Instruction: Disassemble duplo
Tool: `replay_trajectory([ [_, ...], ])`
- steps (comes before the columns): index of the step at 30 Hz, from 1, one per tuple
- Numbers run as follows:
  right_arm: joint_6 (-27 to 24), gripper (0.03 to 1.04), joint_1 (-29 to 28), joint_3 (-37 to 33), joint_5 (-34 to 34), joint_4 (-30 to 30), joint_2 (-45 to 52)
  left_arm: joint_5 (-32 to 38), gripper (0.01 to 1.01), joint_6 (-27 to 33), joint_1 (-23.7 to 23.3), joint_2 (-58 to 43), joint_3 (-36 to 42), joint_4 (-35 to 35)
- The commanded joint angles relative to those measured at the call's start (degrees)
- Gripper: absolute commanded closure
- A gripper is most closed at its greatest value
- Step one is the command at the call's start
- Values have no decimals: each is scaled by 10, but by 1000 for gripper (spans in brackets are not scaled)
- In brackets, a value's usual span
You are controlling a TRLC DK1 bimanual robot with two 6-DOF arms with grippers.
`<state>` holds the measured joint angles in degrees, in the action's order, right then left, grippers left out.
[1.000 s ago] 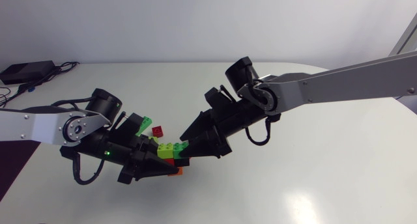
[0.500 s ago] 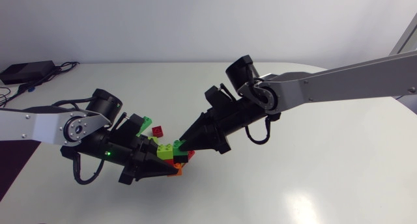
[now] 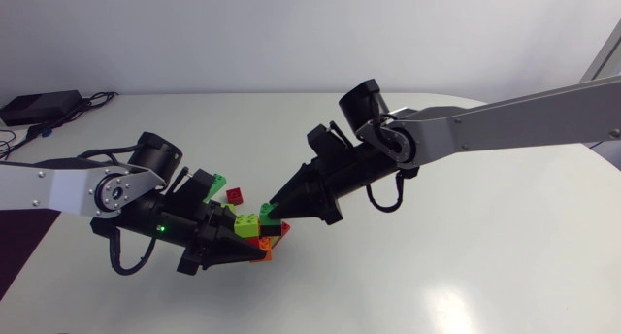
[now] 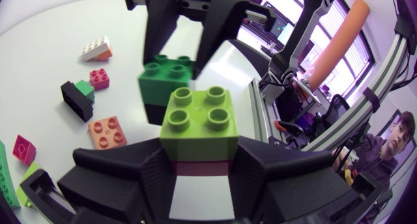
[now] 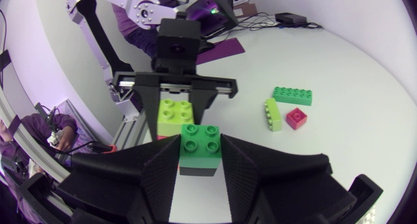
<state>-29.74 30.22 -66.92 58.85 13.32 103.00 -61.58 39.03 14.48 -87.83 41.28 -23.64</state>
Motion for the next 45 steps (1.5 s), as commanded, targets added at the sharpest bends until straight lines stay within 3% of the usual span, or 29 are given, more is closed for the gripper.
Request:
replay_trajectory([
  [1,22,852,-20,9,-10,-19,-11,-12,666,10,4,-3,12,-3],
  [9,67,854,-38,26,-31,-77,-26,-12,666,10,2,-3,13,-3],
  [11,71,852,-37,29,-82,-88,-28,-12,666,10,2,-3,13,-3],
  [15,63,849,-17,37,-274,-124,-16,-6,666,9,-2,-5,15,-3],
  [22,58,843,-4,44,-394,-173,5,25,666,4,-1,-6,15,8],
  [29,58,823,-9,14,-473,-170,62,45,666,3,7,-3,12,17],
  [32,59,815,-10,6,-483,-169,80,74,667,-25,5,16,0,61],
  [35,63,787,-10,4,-501,-181,91,113,666,-100,-2,57,-40,175],
  [38,65,762,-15,5,-509,-204,102,157,662,-139,-3,85,-66,243],
  [45,68,733,-22,-1,-509,-217,124,248,659,-148,18,100,-97,309],
])
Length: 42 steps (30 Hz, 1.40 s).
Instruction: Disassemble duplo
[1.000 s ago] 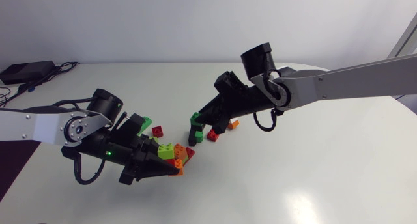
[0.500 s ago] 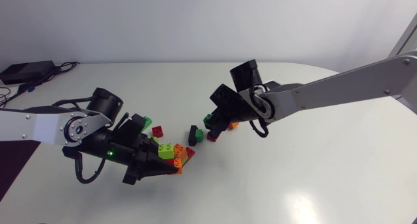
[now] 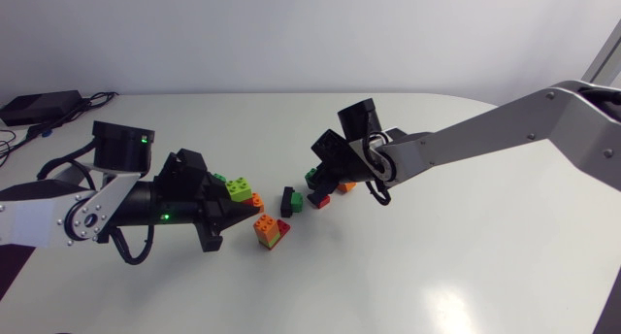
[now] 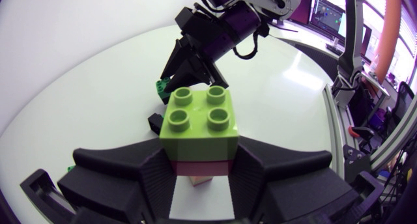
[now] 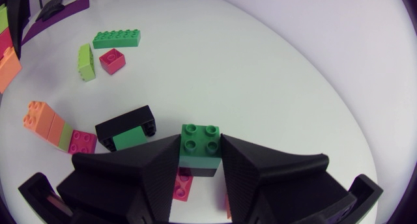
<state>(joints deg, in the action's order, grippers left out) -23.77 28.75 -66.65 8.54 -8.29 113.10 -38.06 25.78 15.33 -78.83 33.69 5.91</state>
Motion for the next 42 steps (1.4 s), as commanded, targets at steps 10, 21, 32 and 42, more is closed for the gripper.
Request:
replay_trajectory([
  [10,26,631,-23,-8,1,-15,35,99,649,-15,39,14,-46,67],
  [21,24,111,-17,-7,7,-15,39,157,646,-13,64,13,-67,114],
  [32,15,69,-12,119,160,-115,-119,176,646,-11,72,15,-71,121],
  [42,102,69,-12,129,293,-106,-168,287,634,-2,109,-14,-71,145],
])
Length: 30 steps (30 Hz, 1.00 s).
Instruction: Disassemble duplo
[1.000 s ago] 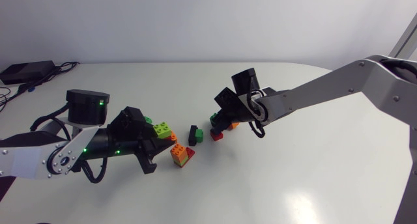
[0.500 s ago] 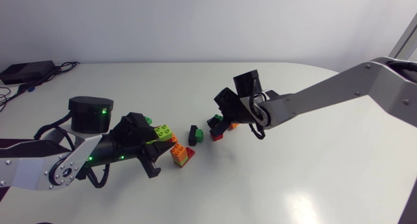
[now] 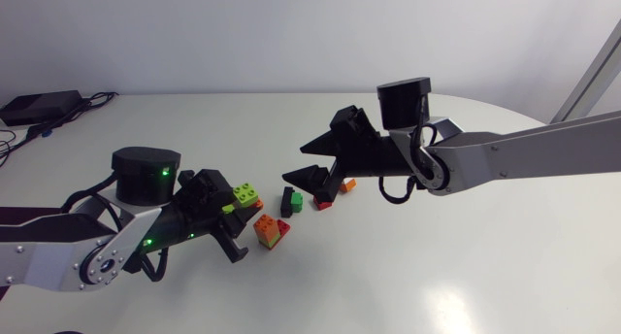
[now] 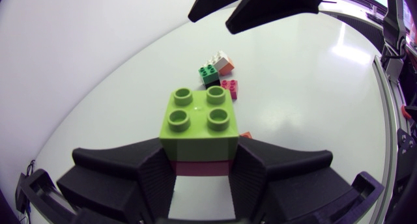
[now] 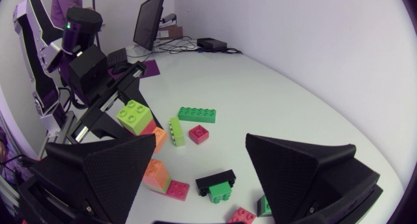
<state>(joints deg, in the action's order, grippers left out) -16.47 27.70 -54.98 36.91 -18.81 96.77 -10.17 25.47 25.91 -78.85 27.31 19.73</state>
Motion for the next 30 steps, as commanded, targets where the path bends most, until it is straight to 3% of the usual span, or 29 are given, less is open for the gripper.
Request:
replay_trajectory([
  [1,35,69,0,10,19,2,-4,9,634,1,4,-16,-7,8],
  [13,88,70,53,-40,39,76,3,30,634,1,14,-27,-1,17],
  [30,96,70,91,-56,37,83,28,36,634,-7,34,-31,0,28],
])
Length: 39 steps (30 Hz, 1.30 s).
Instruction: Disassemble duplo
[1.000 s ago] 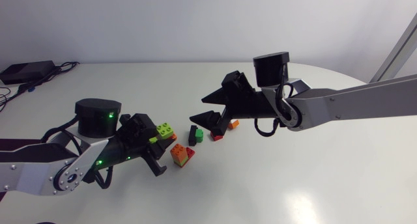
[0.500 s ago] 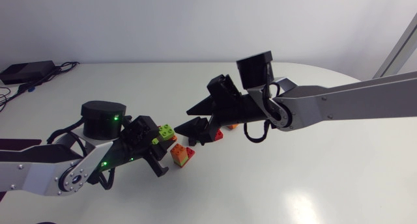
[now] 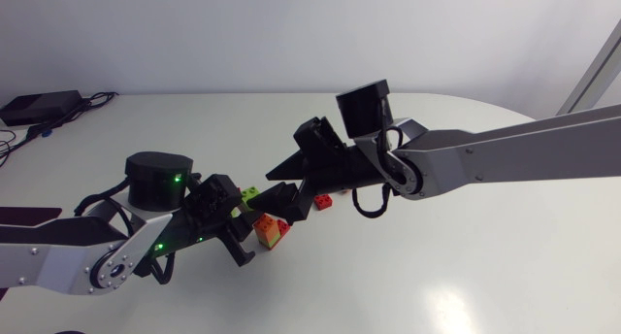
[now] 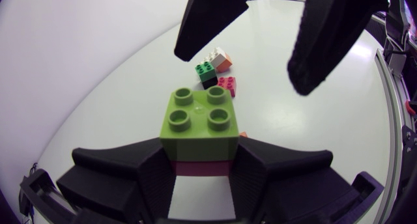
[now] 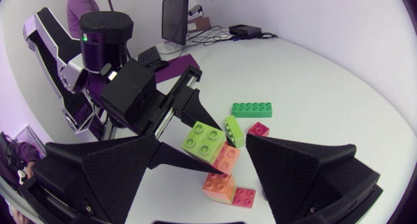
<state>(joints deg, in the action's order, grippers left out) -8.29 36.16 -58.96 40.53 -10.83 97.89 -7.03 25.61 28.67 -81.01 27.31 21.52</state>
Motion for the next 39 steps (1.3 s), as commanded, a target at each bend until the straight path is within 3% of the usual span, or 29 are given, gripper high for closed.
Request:
replay_trajectory([
  [1,14,72,8,-17,1,4,19,4,634,-8,7,-9,0,10],
  [28,-7,166,35,-41,-51,30,55,4,634,-10,24,16,-6,10],
  [34,-9,354,35,-44,-52,34,57,4,634,-10,25,19,-7,10],
  [38,-8,556,35,-44,-52,34,59,4,633,-10,25,19,-7,10],
  [39,-9,556,35,-45,-51,34,60,4,633,-10,25,20,-7,11],
])
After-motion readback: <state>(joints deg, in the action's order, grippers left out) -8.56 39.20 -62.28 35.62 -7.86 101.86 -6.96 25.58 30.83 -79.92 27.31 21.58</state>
